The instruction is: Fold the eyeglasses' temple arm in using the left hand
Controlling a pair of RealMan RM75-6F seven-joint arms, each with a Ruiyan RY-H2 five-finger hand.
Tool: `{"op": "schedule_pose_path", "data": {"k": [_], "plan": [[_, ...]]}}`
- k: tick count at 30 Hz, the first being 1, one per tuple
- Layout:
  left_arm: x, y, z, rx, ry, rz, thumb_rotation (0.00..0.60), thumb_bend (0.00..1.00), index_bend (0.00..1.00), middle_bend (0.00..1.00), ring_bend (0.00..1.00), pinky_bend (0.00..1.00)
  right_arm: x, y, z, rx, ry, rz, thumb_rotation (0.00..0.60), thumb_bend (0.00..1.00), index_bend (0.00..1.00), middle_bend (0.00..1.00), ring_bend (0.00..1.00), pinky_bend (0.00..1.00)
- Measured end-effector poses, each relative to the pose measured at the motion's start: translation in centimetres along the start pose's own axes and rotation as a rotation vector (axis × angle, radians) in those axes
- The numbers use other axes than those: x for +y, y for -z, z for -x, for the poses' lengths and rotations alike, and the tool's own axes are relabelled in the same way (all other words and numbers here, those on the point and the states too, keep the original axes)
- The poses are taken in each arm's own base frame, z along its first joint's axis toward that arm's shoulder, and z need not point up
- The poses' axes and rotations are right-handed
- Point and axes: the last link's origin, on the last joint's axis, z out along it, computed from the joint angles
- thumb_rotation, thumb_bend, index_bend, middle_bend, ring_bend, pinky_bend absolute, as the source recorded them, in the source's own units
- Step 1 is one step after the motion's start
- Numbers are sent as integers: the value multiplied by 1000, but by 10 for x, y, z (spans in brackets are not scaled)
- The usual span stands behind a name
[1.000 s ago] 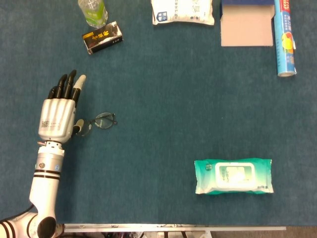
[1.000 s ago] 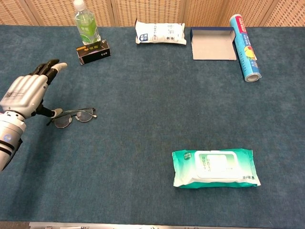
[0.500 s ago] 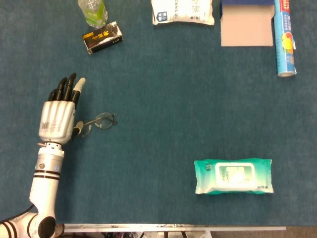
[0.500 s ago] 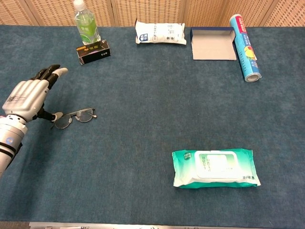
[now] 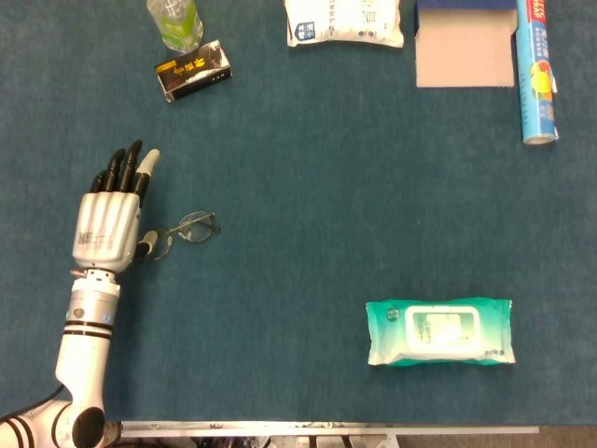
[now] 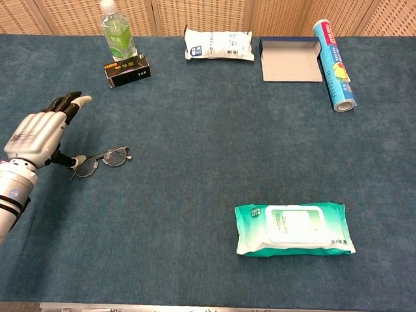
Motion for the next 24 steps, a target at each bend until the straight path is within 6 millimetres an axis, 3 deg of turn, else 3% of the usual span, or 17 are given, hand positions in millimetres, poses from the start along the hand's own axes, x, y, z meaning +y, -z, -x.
{"op": "schedule_pose_path", "data": {"k": [8,18,24], "plan": [[-11,12,-36,88,3,35,600,169,51,0,28,186,-1,0,2,-5,5,-3,600,392,629,522,407,437],[-52,42,-117,185,-299,100,600,170,94,7,27,189,-2,1,12,-31,38,-2,600,392,629,522,407,437],[-71,70,-137,240,-420,17,600,169,171,43,29,191,-1,1,19,-58,63,7,600,392,629,522,407,437]]}}
